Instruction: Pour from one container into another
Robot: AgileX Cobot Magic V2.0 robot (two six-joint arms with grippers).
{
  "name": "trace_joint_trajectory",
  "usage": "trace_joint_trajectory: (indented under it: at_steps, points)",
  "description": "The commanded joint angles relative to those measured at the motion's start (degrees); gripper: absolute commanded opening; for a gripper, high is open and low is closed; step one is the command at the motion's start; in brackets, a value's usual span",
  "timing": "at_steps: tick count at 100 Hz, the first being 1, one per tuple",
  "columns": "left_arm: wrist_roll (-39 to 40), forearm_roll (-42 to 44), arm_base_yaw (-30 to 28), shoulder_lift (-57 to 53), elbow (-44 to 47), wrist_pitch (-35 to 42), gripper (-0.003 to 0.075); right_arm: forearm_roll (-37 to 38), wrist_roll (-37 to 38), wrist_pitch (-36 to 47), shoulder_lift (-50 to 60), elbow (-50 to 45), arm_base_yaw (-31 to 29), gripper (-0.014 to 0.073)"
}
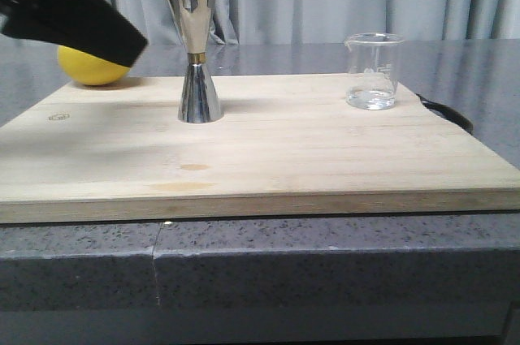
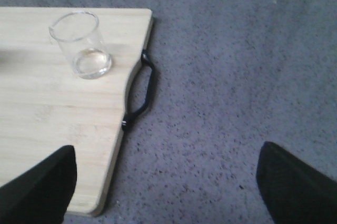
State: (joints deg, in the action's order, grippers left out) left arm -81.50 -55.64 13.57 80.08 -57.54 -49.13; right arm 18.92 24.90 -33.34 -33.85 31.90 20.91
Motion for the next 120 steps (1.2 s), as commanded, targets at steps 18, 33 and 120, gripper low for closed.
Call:
trace_joint_trajectory:
  at_steps: [18, 33, 120]
  points:
    - [43.5, 31.3, 0.4, -18.9, -1.5, -4.6, 0.0692, 2.5, -0.2, -7.4, 0.1, 5.0, 0.1, 0.0627]
    - [60.5, 42.9, 0.4, -27.9, -1.5, -8.6, 0.0692, 3.2, -0.2, -13.2, 0.1, 7.8, 0.1, 0.0627]
    - [87.5, 55.0, 0.4, -55.4, 13.0, 1.3, 0.0527, 4.5, -0.2, -15.1, 18.3, 6.7, 0.1, 0.032]
